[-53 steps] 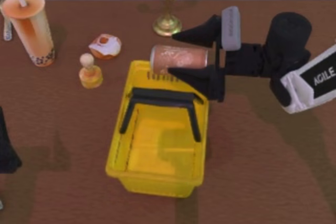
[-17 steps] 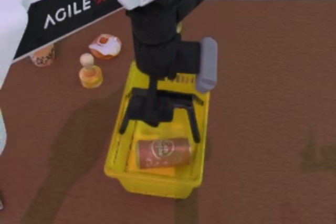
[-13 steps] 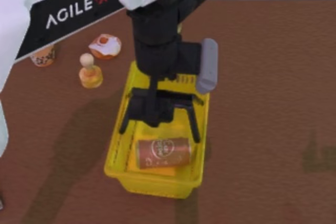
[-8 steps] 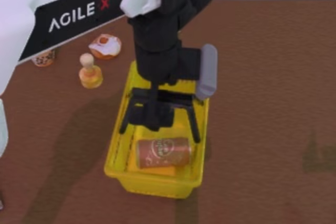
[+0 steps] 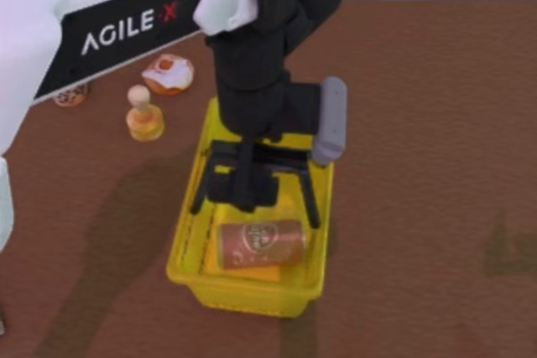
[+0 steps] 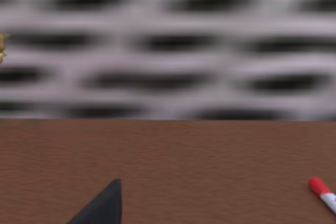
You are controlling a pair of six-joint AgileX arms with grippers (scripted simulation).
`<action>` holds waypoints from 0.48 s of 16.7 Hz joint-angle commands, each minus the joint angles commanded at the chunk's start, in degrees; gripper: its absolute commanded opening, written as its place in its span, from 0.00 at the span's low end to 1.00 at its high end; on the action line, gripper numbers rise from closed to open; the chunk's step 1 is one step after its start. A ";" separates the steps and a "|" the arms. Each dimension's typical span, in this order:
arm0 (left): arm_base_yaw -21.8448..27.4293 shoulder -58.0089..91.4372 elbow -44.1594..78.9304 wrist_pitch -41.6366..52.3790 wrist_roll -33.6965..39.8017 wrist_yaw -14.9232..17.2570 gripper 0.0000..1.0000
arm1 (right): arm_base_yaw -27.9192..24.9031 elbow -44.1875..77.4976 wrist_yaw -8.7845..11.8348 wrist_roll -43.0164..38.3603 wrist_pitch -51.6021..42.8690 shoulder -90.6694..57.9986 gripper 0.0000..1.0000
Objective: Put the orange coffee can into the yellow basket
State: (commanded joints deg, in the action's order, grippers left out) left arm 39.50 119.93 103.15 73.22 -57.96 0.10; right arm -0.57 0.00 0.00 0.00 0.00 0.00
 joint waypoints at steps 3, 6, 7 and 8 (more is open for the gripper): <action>0.00 0.00 0.00 0.00 0.00 0.00 0.62 | 0.00 0.00 0.00 0.00 0.00 0.00 1.00; 0.00 0.00 0.00 0.00 0.00 0.00 0.40 | 0.00 0.00 0.00 0.00 0.00 0.00 1.00; 0.00 0.00 0.00 0.00 0.00 0.00 0.32 | 0.00 0.00 0.00 0.00 0.00 0.00 1.00; 0.00 0.00 0.00 0.00 0.00 0.00 0.25 | 0.00 0.00 0.00 0.00 0.00 0.00 1.00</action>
State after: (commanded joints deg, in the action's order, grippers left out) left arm 39.50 119.93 103.15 73.22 -57.96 0.10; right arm -0.57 0.00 0.00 0.00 0.00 0.00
